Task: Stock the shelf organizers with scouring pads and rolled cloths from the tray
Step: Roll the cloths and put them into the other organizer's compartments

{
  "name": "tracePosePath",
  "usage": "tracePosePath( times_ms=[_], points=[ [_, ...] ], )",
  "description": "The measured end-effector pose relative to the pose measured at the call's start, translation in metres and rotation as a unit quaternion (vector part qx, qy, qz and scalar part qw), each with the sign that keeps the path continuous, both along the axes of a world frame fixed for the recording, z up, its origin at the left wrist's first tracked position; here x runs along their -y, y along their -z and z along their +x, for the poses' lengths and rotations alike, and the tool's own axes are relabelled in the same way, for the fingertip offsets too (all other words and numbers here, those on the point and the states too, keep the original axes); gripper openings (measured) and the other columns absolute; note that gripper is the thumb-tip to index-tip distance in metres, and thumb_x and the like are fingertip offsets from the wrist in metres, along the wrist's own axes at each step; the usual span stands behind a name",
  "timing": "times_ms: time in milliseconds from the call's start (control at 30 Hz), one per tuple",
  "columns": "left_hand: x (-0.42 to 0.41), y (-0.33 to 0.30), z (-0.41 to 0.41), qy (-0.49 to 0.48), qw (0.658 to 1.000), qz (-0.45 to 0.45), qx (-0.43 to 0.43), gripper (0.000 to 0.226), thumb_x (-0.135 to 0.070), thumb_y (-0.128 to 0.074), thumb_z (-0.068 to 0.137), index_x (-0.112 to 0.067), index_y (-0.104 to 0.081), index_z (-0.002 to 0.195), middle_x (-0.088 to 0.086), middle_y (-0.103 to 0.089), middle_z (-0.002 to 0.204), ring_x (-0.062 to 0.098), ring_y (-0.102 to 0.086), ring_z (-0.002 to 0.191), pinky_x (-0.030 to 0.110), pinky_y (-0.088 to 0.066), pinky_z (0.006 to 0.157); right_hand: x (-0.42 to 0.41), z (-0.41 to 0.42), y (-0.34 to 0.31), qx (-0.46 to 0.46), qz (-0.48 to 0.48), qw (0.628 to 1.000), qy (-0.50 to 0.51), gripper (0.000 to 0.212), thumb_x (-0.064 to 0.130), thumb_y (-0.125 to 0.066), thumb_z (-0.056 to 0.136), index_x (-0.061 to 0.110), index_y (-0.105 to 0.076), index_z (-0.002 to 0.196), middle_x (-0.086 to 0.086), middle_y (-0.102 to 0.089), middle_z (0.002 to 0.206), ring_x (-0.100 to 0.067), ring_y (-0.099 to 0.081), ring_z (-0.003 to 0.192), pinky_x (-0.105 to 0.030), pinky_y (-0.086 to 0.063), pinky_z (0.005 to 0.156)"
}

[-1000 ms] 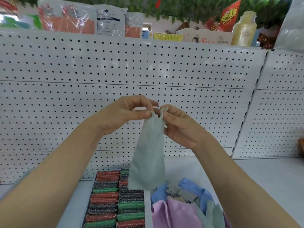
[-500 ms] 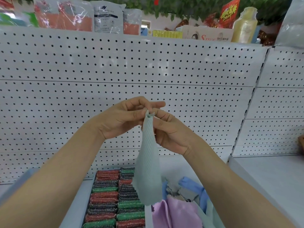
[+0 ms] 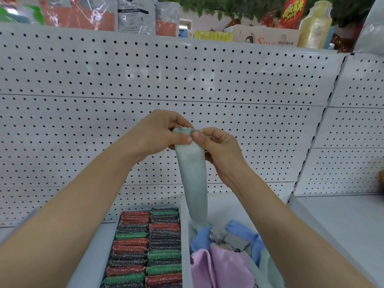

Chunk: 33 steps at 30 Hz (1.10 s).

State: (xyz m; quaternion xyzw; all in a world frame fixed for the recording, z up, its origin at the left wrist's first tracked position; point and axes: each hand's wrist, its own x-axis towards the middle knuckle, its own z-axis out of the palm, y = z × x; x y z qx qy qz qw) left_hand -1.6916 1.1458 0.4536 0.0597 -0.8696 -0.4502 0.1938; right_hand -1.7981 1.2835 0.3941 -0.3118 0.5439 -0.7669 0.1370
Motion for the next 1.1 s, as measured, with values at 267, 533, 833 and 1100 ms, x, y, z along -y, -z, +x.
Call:
tracePosePath(
  times_ms=[267, 533, 833, 1100],
  points=[
    [-0.001, 0.005, -0.010, -0.044, 0.995, 0.060, -0.068, 0.015, -0.005, -0.075, 0.083, -0.013, -0.072, 0.096, -0.002, -0.075, 0.083, 0.001, -0.067, 0.068, 0.012, -0.050, 0.059, -0.004, 0.005, 0.040, -0.121, 0.155, 0.980, -0.022, 0.043, 0.032, -0.076, 0.084, 0.016, -0.063, 0.121, -0.004, -0.073, 0.100, -0.013, -0.069, 0.087, -0.027, -0.057, 0.072],
    [0.018, 0.001, 0.000, -0.070, 0.986, 0.123, -0.086, 0.015, -0.002, -0.075, 0.083, -0.011, -0.071, 0.094, 0.005, -0.076, 0.092, 0.008, -0.072, 0.075, 0.017, -0.056, 0.065, -0.031, -0.011, 0.144, -0.271, 0.522, 0.802, -0.105, 0.026, 0.034, -0.075, 0.076, 0.017, -0.075, 0.097, 0.008, -0.066, 0.083, -0.002, -0.056, 0.072, -0.022, -0.047, 0.071],
    [0.025, 0.003, 0.003, 0.008, 0.991, 0.132, -0.002, 0.020, -0.003, -0.073, 0.084, -0.007, -0.070, 0.103, 0.006, -0.076, 0.094, 0.014, -0.071, 0.086, 0.029, -0.058, 0.080, -0.010, 0.001, 0.062, -0.177, 0.224, 0.951, -0.117, 0.068, 0.040, -0.077, 0.082, 0.034, -0.044, 0.141, 0.018, -0.052, 0.140, -0.003, -0.045, 0.134, -0.035, -0.039, 0.109],
    [0.039, 0.007, 0.009, 0.046, 0.986, 0.160, 0.020, 0.025, -0.001, -0.070, 0.085, -0.003, -0.068, 0.110, 0.006, -0.074, 0.095, 0.016, -0.070, 0.088, 0.027, -0.057, 0.077, 0.007, 0.017, 0.068, -0.044, 0.179, 0.972, -0.149, 0.026, 0.010, -0.070, 0.088, -0.002, -0.068, 0.111, -0.015, -0.071, 0.109, -0.023, -0.068, 0.096, -0.041, -0.056, 0.091]
  ],
)
